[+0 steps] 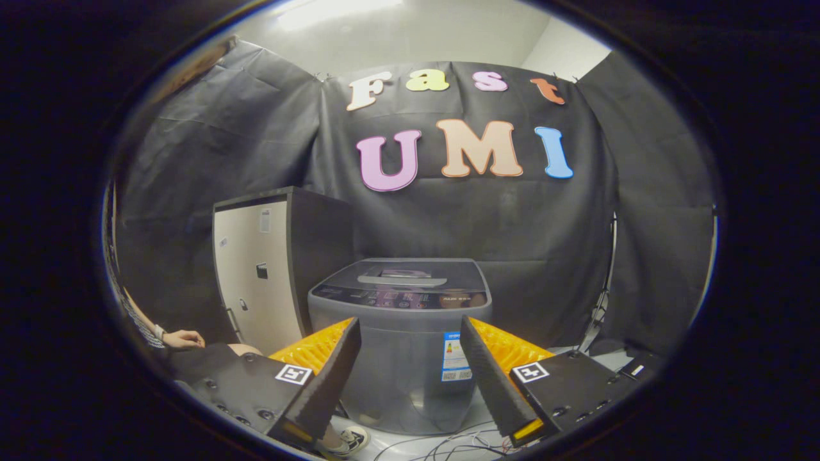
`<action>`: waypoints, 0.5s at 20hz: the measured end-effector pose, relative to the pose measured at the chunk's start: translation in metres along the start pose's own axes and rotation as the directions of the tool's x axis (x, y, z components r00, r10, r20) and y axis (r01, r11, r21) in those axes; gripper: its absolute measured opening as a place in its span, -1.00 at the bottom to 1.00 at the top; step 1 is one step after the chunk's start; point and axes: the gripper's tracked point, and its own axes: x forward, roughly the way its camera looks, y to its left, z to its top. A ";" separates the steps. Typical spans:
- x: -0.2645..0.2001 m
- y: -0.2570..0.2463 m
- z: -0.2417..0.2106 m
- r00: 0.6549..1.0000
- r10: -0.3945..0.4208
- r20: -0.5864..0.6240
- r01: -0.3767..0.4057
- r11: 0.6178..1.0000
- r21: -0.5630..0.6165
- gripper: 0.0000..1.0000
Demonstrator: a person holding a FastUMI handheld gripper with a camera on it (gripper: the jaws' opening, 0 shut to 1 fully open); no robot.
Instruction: Put the clothes into the washing machine and then close the washing machine lid.
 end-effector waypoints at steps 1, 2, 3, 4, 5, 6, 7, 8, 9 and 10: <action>0.000 0.000 0.000 1.000 0.000 0.000 0.000 1.000 0.000 0.95; 0.000 0.000 0.000 1.000 0.000 0.000 0.000 1.000 0.000 0.95; 0.001 0.000 0.000 1.000 0.000 0.000 0.000 1.000 0.000 0.95; 0.001 0.000 0.000 1.000 0.000 0.000 0.000 1.000 0.000 0.95; 0.000 0.000 0.000 1.000 0.000 -0.001 0.000 1.000 0.000 0.95; 0.001 0.000 0.000 1.000 0.000 -0.001 0.000 1.000 0.000 0.95; 0.000 0.000 0.000 1.000 0.000 -0.001 0.000 1.000 0.000 0.95; 0.000 0.000 0.000 1.000 0.000 -0.001 0.000 1.000 0.000 0.95; 0.000 0.000 0.000 1.000 0.000 -0.001 0.000 1.000 0.000 0.95; 0.001 0.000 0.000 1.000 0.000 -0.001 0.000 1.000 0.000 0.95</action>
